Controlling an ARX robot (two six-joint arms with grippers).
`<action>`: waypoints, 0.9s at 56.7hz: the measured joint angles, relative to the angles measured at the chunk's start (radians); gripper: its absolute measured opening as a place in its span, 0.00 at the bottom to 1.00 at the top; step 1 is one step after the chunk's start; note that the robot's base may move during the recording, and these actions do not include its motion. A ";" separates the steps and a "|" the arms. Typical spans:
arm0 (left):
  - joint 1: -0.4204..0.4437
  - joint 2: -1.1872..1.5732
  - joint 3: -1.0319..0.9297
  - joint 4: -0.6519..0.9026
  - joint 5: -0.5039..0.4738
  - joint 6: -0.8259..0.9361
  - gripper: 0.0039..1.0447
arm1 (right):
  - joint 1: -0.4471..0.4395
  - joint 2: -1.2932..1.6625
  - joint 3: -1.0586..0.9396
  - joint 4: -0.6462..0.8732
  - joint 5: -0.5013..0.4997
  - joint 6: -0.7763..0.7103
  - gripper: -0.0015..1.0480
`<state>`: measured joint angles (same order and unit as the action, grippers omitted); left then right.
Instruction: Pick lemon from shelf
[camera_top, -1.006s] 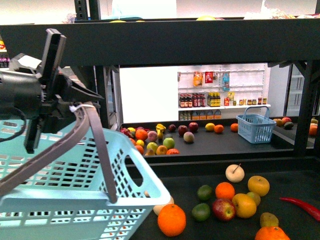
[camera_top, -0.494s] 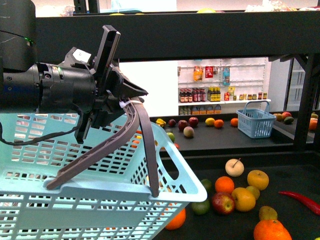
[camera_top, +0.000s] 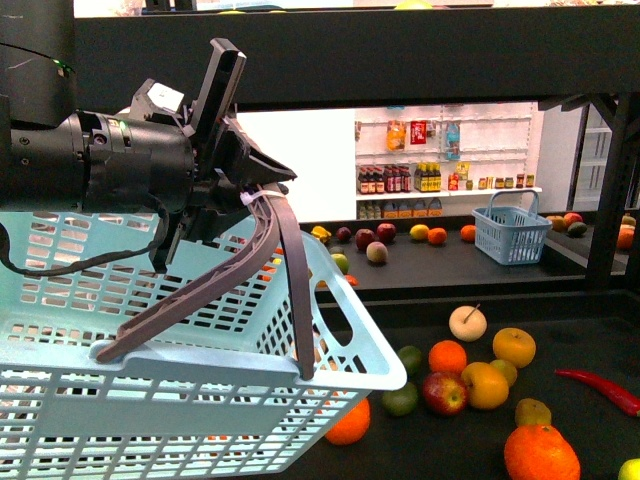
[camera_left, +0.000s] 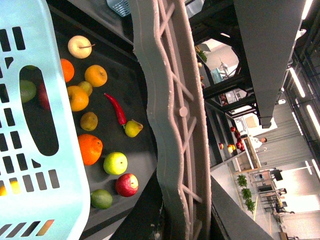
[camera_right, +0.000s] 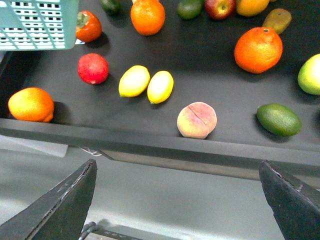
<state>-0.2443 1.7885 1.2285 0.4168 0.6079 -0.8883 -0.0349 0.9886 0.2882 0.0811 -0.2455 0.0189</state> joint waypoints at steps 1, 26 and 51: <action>0.000 0.000 0.000 0.000 -0.001 0.000 0.11 | 0.000 0.063 0.022 0.028 -0.006 -0.003 0.93; 0.000 0.000 0.000 0.000 -0.002 0.002 0.11 | 0.173 1.138 0.689 0.056 0.104 0.058 0.93; 0.000 0.000 0.000 0.000 -0.002 0.002 0.10 | 0.252 1.474 1.083 -0.042 0.184 0.163 0.93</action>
<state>-0.2443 1.7889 1.2289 0.4168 0.6056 -0.8864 0.2172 2.4630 1.3708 0.0395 -0.0612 0.1818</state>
